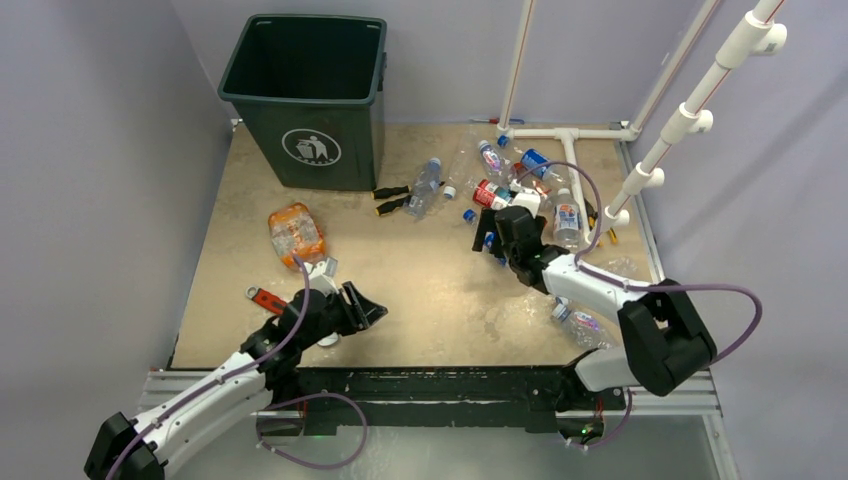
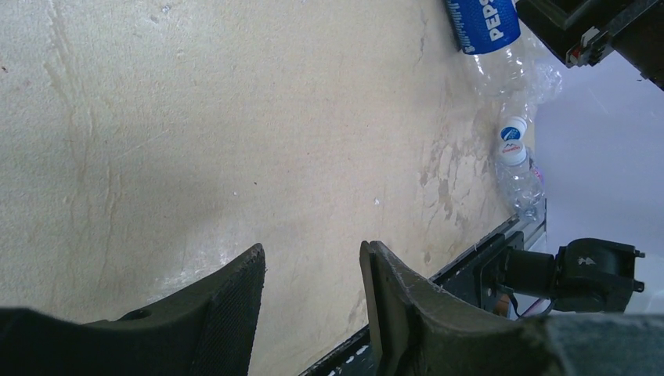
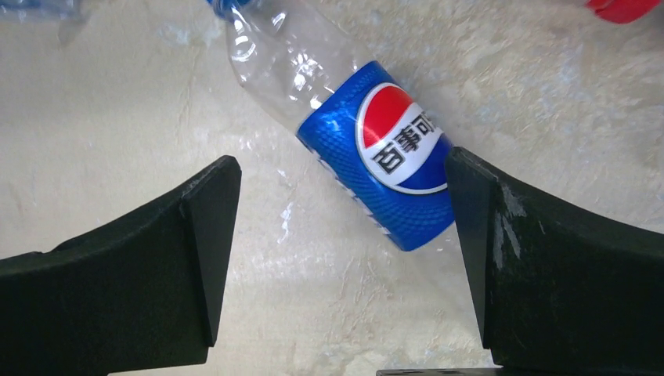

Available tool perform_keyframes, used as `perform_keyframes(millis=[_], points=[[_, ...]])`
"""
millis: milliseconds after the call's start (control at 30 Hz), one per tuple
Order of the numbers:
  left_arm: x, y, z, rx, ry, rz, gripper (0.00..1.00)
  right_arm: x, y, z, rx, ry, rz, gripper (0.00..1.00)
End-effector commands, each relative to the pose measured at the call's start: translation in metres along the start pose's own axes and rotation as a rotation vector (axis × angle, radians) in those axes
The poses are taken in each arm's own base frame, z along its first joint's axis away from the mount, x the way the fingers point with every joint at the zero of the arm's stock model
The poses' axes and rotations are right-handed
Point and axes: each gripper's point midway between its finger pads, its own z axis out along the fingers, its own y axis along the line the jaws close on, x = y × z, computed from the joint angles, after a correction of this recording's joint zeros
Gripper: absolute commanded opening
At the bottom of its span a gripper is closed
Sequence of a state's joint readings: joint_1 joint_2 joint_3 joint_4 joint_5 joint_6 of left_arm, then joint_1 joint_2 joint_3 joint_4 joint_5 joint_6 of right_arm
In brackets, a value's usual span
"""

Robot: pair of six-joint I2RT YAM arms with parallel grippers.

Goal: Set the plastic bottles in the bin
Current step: Pick up the plastic bottle at the center of the board.

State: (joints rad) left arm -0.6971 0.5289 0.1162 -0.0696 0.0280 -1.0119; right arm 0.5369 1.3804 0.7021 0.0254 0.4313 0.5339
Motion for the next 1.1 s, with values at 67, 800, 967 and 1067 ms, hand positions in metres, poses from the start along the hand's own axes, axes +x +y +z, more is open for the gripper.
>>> perform_keyframes(millis=[67,800,967,1067], points=[[-0.001,-0.007,-0.002,0.038,-0.013,-0.002,0.48,0.015,0.020,0.004,-0.128,0.039,-0.051,0.99],[-0.005,-0.003,-0.006,-0.010,-0.014,0.009,0.47,0.068,0.029,0.005,-0.113,0.212,-0.124,0.94],[-0.018,-0.009,-0.010,-0.020,-0.050,0.027,0.47,0.075,0.033,0.006,-0.135,0.235,-0.130,0.89],[-0.026,-0.015,-0.011,-0.027,-0.067,0.045,0.47,0.078,0.037,0.004,-0.157,0.240,-0.134,0.82]])
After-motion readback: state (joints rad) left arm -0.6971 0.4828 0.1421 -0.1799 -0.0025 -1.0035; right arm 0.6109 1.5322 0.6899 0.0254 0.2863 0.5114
